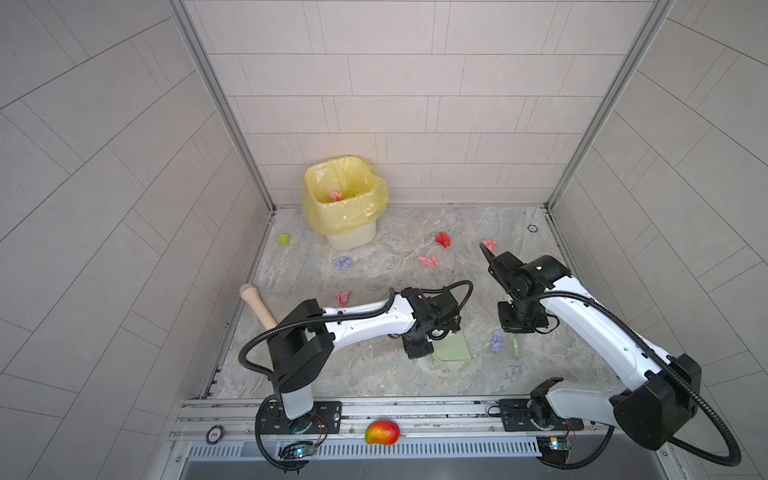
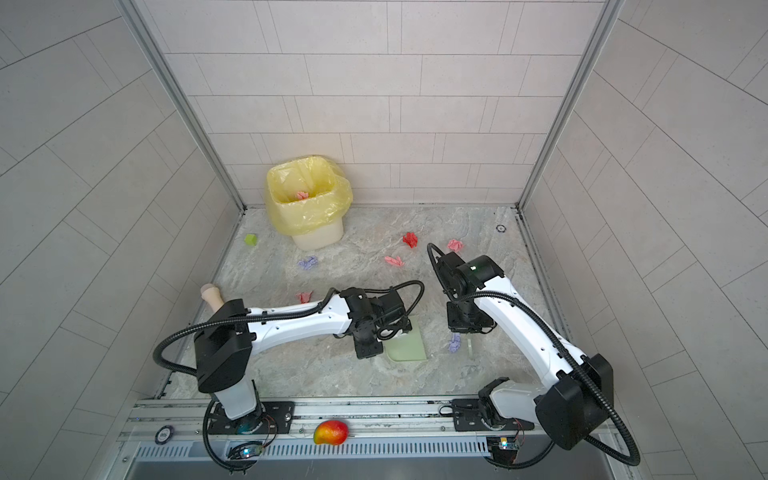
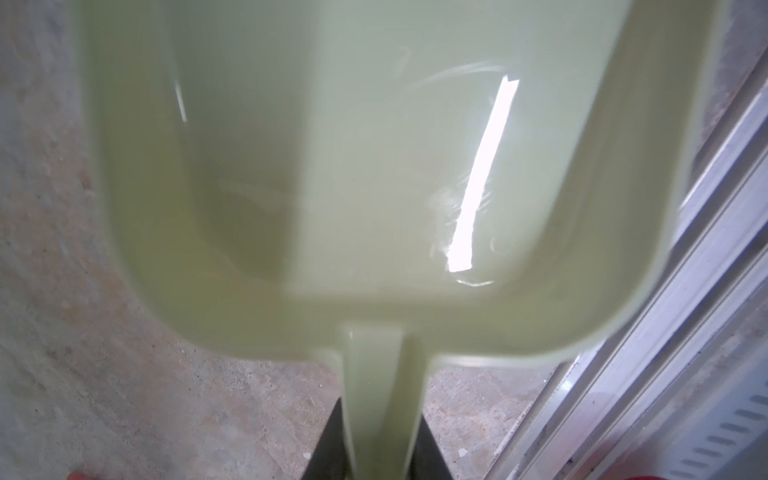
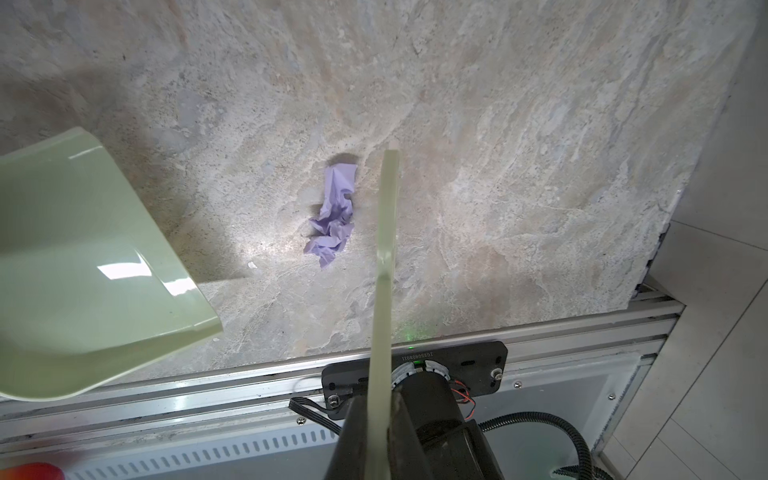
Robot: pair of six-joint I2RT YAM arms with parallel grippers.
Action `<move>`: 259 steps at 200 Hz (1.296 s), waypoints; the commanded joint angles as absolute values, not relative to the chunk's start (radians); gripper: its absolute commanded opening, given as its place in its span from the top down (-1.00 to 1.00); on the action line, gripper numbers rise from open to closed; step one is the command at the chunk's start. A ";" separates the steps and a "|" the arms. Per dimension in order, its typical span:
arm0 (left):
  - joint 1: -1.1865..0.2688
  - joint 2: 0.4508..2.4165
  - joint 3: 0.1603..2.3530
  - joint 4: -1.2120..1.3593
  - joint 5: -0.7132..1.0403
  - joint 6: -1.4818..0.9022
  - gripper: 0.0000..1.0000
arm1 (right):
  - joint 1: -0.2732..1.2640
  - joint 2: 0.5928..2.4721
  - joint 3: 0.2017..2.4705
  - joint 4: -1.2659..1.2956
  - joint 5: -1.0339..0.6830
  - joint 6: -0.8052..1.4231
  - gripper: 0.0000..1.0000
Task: Sweep away the paper scraps from the table
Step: 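Sweep the purple scrap into the dustpan with the brush in the right gripper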
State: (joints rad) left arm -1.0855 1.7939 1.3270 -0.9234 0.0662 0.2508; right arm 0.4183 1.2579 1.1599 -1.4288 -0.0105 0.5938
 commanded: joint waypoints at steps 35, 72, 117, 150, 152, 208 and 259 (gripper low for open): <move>-1.095 1.905 1.430 -0.939 0.098 0.316 1.00 | 0.386 1.224 1.149 -1.389 -0.051 0.548 1.00; -1.095 1.957 1.466 -0.932 0.088 0.326 1.00 | 0.346 1.224 1.142 -1.376 -0.098 0.526 1.00; -1.094 2.002 1.508 -0.926 0.086 0.323 1.00 | 0.324 1.221 1.124 -1.347 -0.170 0.530 1.00; -1.094 2.026 1.534 -0.942 0.087 0.326 1.00 | 0.325 1.215 1.120 -1.327 -0.211 0.546 1.00; -1.093 2.027 1.535 -0.942 0.087 0.327 1.00 | 0.324 1.214 1.120 -1.327 -0.212 0.546 1.00; -1.094 2.051 1.551 -0.956 0.093 0.327 1.00 | 0.324 1.204 1.143 -1.329 -0.223 0.556 1.00; -1.092 2.058 1.552 -0.958 0.098 0.329 1.00 | 0.239 1.202 1.163 -1.398 -0.151 0.468 1.00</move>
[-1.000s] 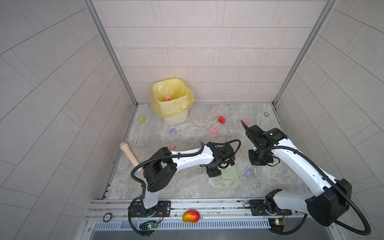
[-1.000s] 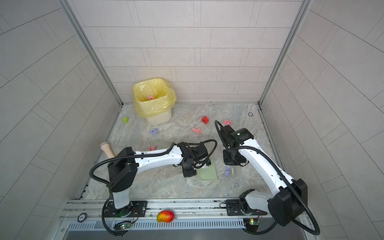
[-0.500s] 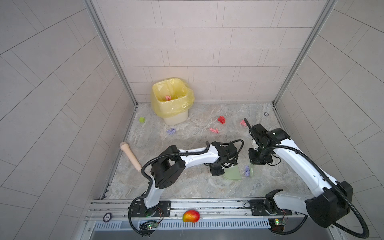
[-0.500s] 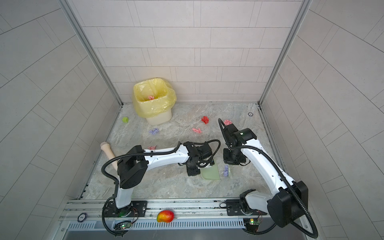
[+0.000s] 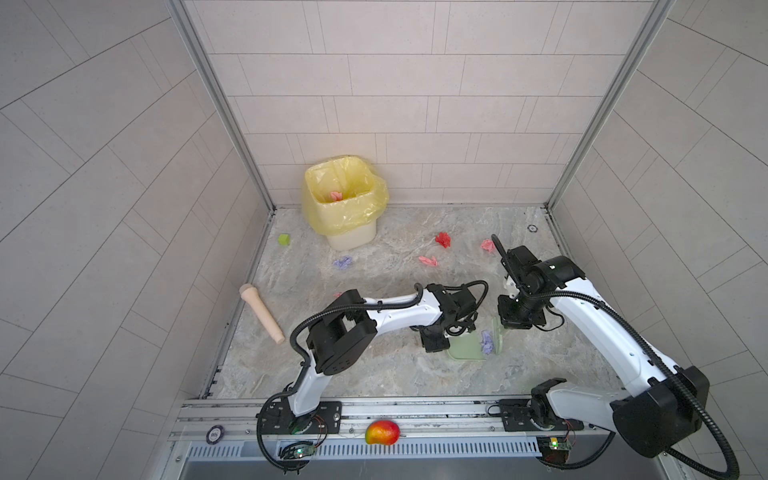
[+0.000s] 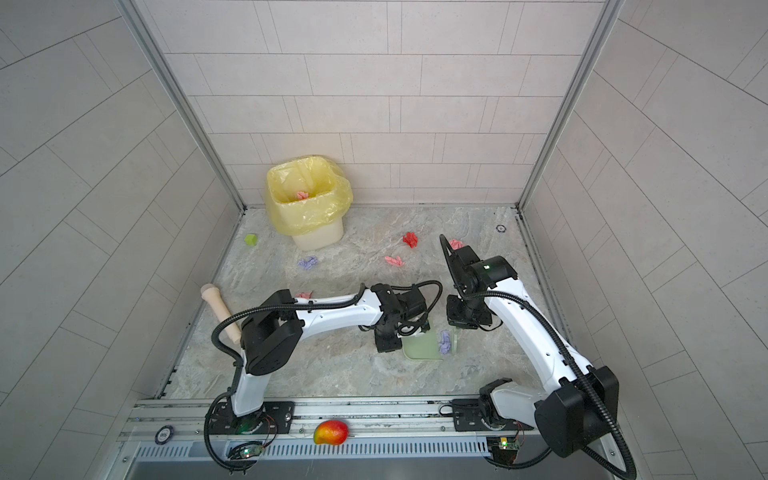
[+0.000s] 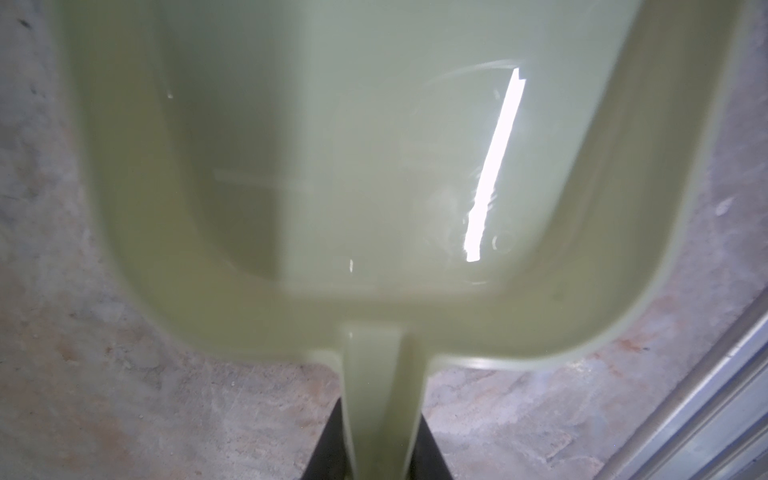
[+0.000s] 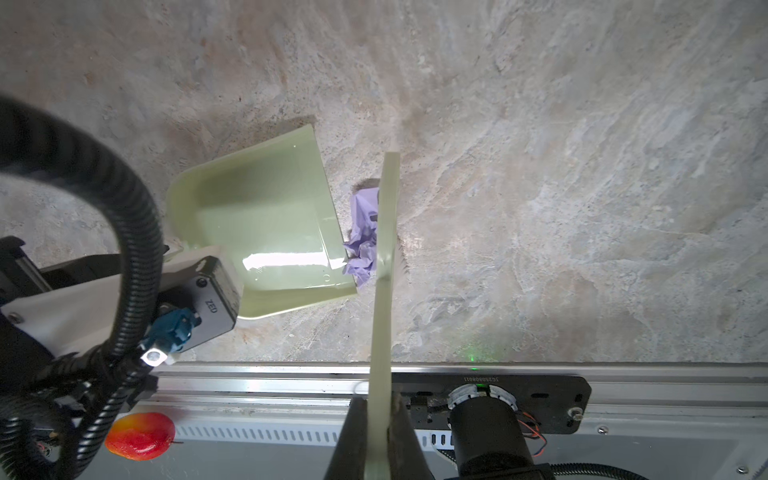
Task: Sweep away the paper scraps from the table
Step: 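Sweep the purple scrap into the dustpan with the brush in the right gripper, then carry the dustpan to the yellow bin with the left gripper while the right draws back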
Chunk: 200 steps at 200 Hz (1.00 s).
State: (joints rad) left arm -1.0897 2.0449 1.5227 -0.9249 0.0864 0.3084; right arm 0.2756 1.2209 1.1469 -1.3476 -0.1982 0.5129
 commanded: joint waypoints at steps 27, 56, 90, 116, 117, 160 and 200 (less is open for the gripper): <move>-1.092 2.057 1.554 -0.958 0.099 0.328 1.00 | 0.227 1.213 1.164 -1.388 -0.169 0.464 1.00; -1.090 2.062 1.557 -0.961 0.100 0.328 1.00 | 0.232 1.215 1.136 -1.331 -0.257 0.482 1.00; -1.090 2.066 1.557 -0.964 0.100 0.328 1.00 | 0.266 1.200 1.125 -1.276 -0.326 0.534 1.00; -1.089 2.065 1.555 -0.964 0.099 0.327 1.00 | 0.288 1.184 1.141 -1.267 -0.357 0.569 1.00; -1.089 2.065 1.555 -0.964 0.099 0.327 1.00 | 0.289 1.183 1.141 -1.267 -0.359 0.571 1.00; -1.089 2.063 1.552 -0.963 0.096 0.324 1.00 | 0.301 1.137 1.131 -1.235 -0.418 0.633 1.00; -1.088 2.062 1.550 -0.962 0.093 0.322 1.00 | 0.295 1.113 1.117 -1.217 -0.433 0.649 1.00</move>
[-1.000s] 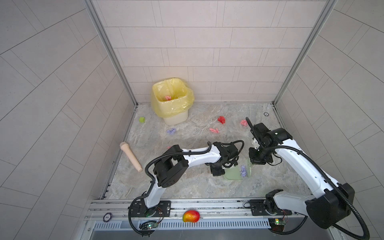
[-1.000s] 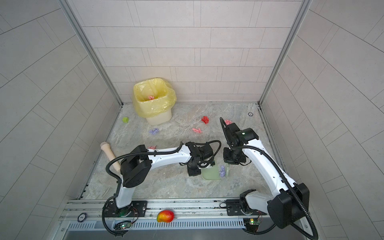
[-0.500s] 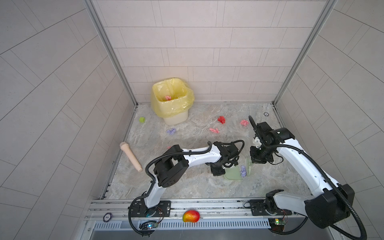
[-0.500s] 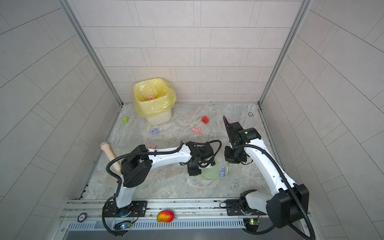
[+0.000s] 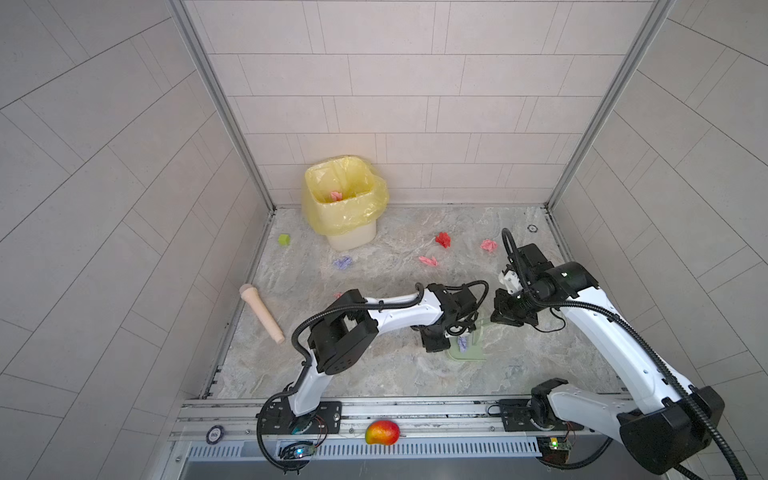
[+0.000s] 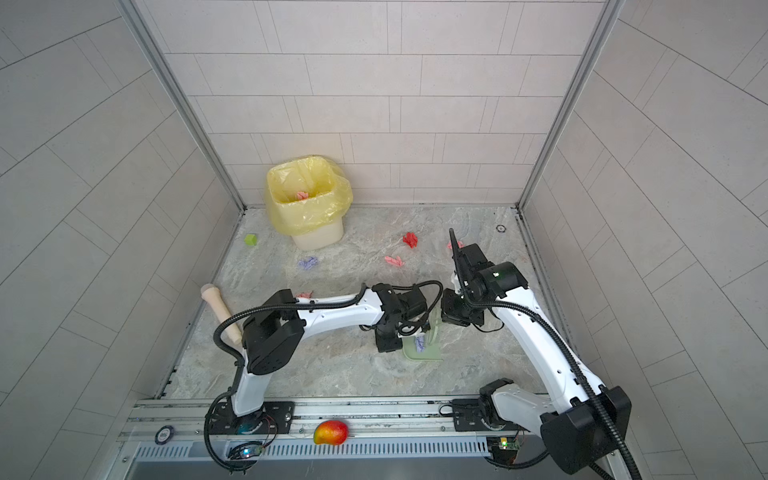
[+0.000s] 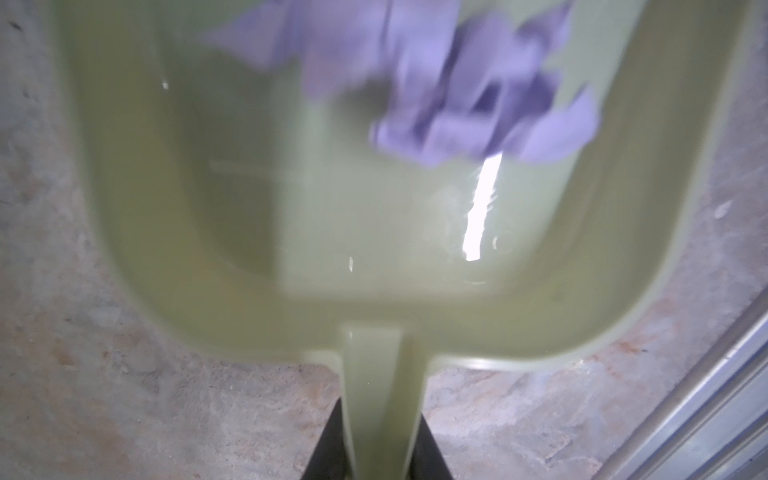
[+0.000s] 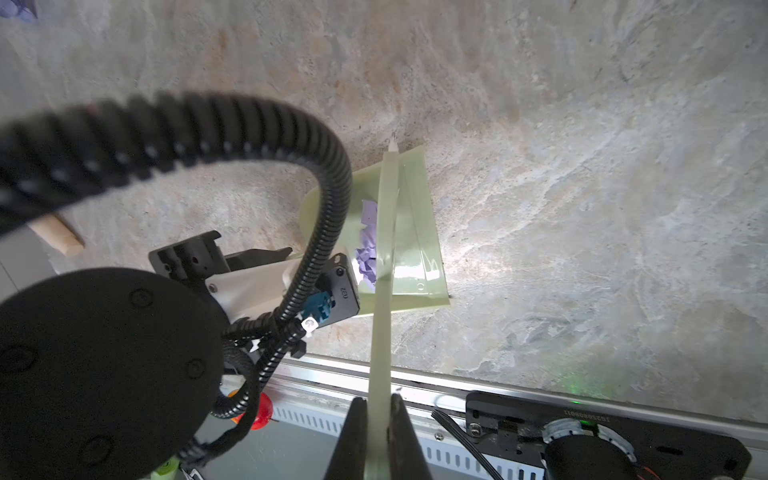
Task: Sweep away the paper scraps from the table
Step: 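Carry the dustpan to the yellow bin with the left gripper while the right draws back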
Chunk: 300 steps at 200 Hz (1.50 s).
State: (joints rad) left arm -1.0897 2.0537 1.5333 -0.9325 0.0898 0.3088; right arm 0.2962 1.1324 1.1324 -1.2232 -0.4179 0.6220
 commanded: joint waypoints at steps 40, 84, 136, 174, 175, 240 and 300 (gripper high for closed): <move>-1.087 2.057 1.545 -0.962 0.087 0.321 1.00 | 0.223 1.108 1.138 -1.304 -0.361 0.582 1.00; -1.066 1.999 1.503 -0.926 0.083 0.285 1.00 | 0.160 1.059 1.195 -1.320 -0.283 0.519 1.00; -0.971 1.811 1.447 -0.910 0.074 0.177 1.00 | 0.091 1.038 1.175 -1.257 -0.329 0.507 1.00; -0.861 1.692 1.473 -1.001 0.027 0.105 1.00 | 0.088 1.047 1.140 -1.190 -0.383 0.516 1.00; -0.856 1.689 1.474 -1.004 0.027 0.102 1.00 | 0.089 1.047 1.140 -1.189 -0.384 0.516 1.00; -0.651 1.592 1.657 -1.218 -0.115 0.050 1.00 | 0.089 1.074 1.118 -1.134 -0.444 0.518 1.00; -0.430 1.601 1.851 -1.298 -0.184 0.070 1.00 | 0.089 1.075 1.113 -1.115 -0.464 0.509 1.00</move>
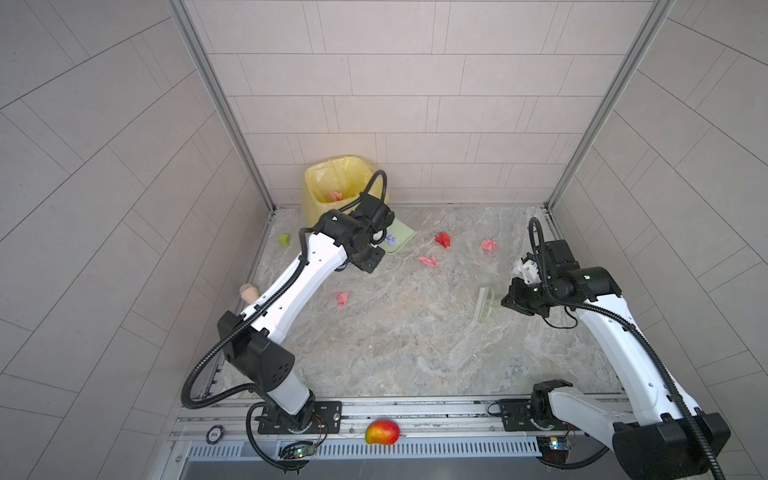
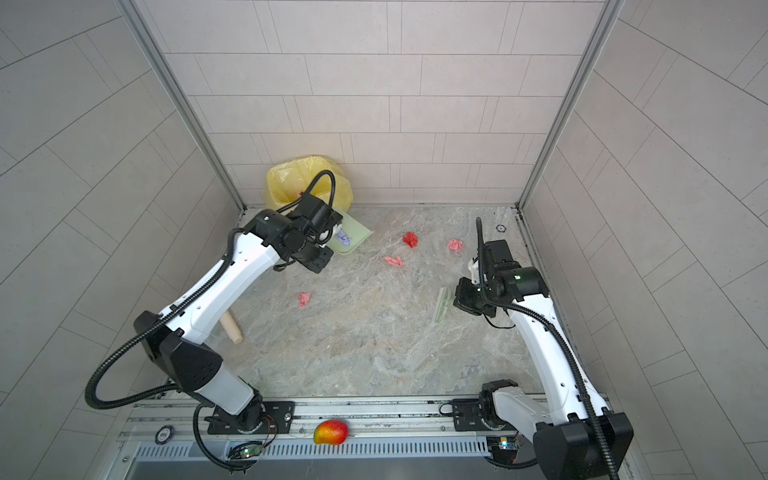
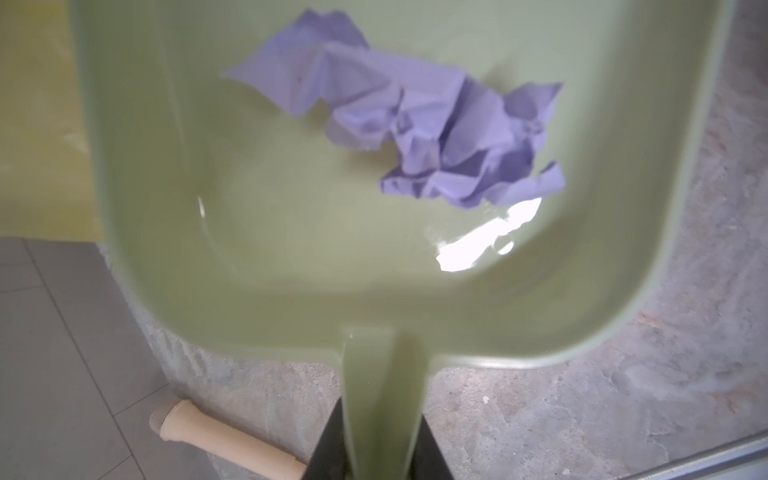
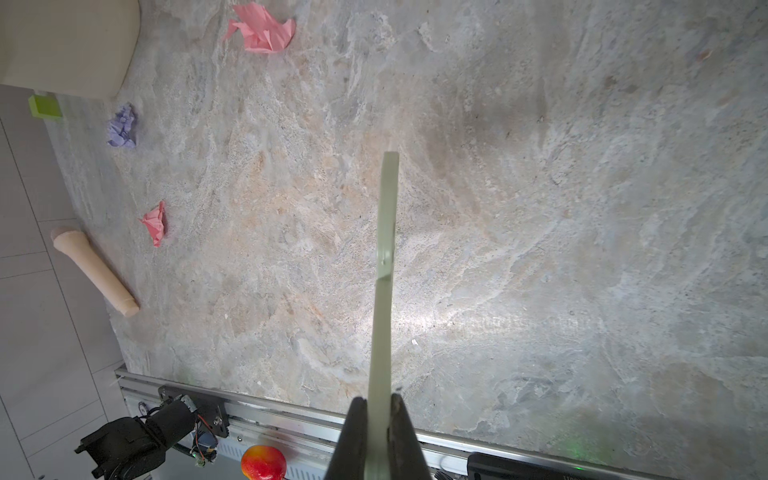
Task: Sweep away the paper scraps from the table
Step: 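Carry the dustpan to the yellow bin with the left gripper while the right draws back, then tip the dustpan over the yellow bin with the left gripper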
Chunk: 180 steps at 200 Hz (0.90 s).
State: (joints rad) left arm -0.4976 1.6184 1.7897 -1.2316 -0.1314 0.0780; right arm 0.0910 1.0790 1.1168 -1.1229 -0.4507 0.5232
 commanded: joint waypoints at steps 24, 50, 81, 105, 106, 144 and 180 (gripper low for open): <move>-0.349 1.609 1.903 -1.290 -0.185 0.083 1.00 | 0.086 1.074 1.113 -1.115 -0.468 0.503 1.00; -0.259 1.628 1.974 -1.306 -0.192 0.095 1.00 | 0.086 1.075 1.117 -1.117 -0.472 0.496 1.00; -0.163 1.662 2.056 -1.305 -0.195 0.112 1.00 | 0.083 1.079 1.120 -1.117 -0.478 0.489 1.00; -0.118 1.742 2.177 -1.340 -0.233 0.141 1.00 | 0.080 1.079 1.119 -1.115 -0.483 0.488 1.00; -0.117 1.746 2.183 -1.342 -0.235 0.142 1.00 | 0.080 1.079 1.120 -1.115 -0.482 0.488 1.00; -0.091 1.922 2.424 -1.406 -0.348 0.162 1.00 | 0.080 1.071 1.106 -1.119 -0.492 0.492 1.00; -0.107 2.033 2.555 -1.403 -0.479 0.207 1.00 | 0.078 1.082 1.111 -1.123 -0.506 0.496 1.00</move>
State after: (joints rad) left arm -0.0956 1.9919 2.4828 -1.3617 -0.3420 0.1669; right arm 0.0841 1.0821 1.1103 -1.1179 -0.4931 0.5007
